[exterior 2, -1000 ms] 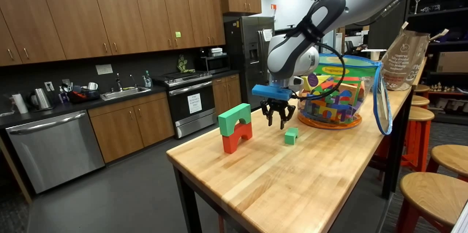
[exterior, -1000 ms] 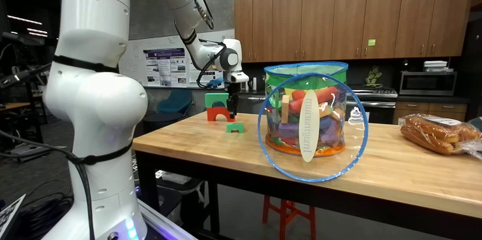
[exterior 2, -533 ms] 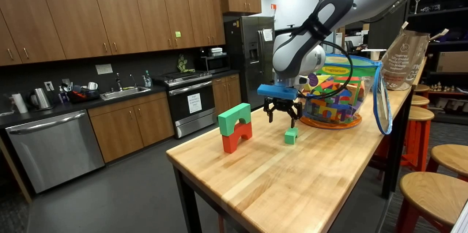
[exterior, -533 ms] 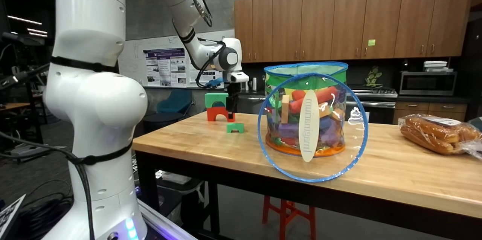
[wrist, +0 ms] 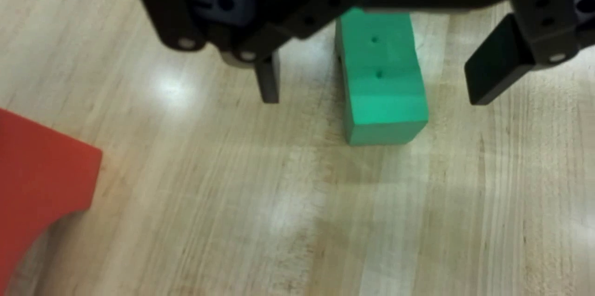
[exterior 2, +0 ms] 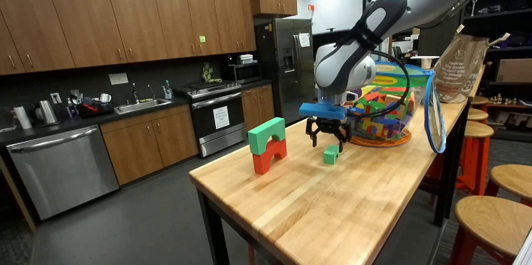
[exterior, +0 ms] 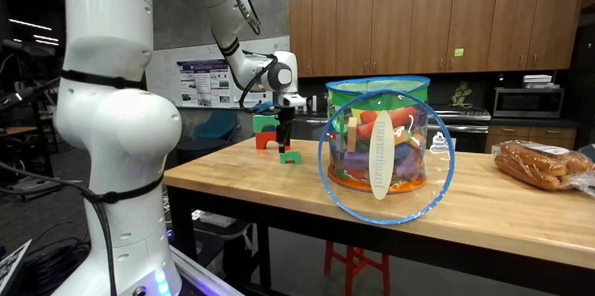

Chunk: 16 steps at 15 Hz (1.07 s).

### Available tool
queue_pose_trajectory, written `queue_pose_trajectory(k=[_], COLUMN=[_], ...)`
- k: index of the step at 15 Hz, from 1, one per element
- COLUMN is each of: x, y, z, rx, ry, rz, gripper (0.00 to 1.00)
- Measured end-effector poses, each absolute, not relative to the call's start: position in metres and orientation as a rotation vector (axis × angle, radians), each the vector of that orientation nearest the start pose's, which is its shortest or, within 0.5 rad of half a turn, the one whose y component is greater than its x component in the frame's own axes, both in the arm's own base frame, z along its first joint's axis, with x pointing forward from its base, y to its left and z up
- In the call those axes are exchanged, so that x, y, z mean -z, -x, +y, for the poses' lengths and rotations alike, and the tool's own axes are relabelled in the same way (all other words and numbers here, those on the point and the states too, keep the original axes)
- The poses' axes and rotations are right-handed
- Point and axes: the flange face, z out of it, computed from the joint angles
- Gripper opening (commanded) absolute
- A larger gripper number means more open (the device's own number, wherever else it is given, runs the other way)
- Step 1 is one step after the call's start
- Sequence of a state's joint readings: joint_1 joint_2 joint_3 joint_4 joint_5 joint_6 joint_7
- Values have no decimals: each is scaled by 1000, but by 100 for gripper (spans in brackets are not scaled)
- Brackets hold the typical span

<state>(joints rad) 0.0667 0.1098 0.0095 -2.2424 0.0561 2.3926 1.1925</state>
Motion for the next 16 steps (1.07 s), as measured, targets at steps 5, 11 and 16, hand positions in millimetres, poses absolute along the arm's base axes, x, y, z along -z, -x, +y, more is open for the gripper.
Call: queue_pose_trajectory(k=[5, 11, 16], x=[-311, -307, -316], y=[-530, -526, -527], z=[38, 36, 44], rx=[-19, -29, 5], ry=[2595, 2598, 2614], rz=[1698, 1705, 1672], gripper=[53, 15, 15])
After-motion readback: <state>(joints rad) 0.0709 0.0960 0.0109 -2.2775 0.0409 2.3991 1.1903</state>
